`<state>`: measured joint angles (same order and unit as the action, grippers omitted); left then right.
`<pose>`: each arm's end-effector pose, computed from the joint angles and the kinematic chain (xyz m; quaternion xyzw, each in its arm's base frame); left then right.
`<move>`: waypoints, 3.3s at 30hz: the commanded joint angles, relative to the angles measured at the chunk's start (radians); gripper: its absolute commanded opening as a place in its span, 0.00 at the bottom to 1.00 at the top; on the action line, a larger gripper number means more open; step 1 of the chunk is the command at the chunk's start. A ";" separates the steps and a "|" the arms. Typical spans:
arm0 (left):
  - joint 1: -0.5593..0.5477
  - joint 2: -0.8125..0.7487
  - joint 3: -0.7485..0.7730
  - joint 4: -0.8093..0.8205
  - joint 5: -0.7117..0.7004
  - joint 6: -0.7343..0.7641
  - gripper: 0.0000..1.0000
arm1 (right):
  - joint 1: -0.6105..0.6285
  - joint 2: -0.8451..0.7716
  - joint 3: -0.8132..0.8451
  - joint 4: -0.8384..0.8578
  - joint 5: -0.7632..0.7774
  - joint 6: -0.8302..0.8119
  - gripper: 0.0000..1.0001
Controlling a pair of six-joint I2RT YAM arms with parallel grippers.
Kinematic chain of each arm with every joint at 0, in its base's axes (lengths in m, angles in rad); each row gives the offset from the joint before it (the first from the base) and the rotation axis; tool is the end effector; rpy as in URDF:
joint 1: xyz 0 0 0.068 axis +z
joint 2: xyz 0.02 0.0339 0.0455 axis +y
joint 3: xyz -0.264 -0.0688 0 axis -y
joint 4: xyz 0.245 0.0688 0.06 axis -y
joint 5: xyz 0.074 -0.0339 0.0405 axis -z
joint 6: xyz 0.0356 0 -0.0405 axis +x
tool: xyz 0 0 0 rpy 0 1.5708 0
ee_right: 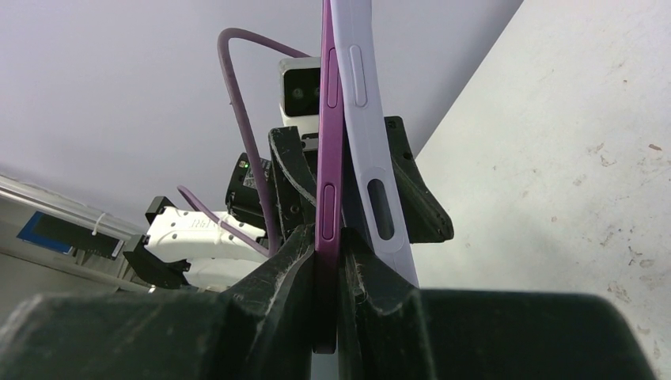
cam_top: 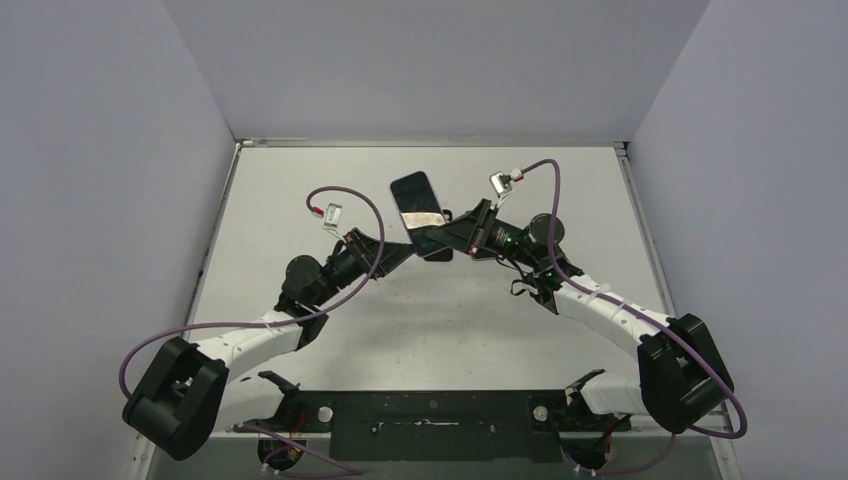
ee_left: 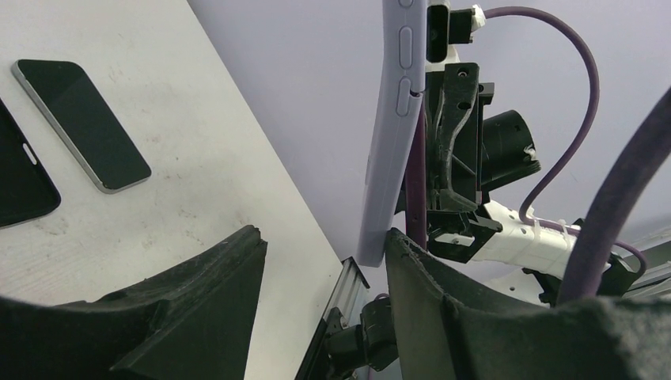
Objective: Take the phone out of the phone case
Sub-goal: Remove the phone case from the phone, then place the phone at the center of the board, then place the phone case at the center of the board.
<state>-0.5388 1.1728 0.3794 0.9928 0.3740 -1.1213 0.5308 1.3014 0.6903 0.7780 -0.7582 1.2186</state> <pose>0.1970 -0.1329 0.2456 -0.0408 0.6373 -0.6407 0.4263 0.2319 0.1645 0.2931 -0.0638 0.6600 0.6976 0.2715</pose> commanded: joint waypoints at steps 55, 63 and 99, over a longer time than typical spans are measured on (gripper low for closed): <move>-0.006 0.219 0.227 -0.788 0.170 0.319 0.00 | -0.430 -0.409 -0.449 -0.562 -0.023 -0.408 0.00; -0.102 0.388 0.253 -0.774 0.167 0.311 0.01 | -0.431 -0.307 -0.526 -0.473 -0.021 -0.411 0.00; -0.086 0.330 0.211 -0.942 -0.082 0.272 0.93 | -0.377 -0.327 -0.356 -1.011 0.313 -0.695 1.00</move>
<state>-0.6666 1.5513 0.6113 0.2066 0.3878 -0.9203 0.1631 1.0203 0.2672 -0.0109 -0.5800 0.6308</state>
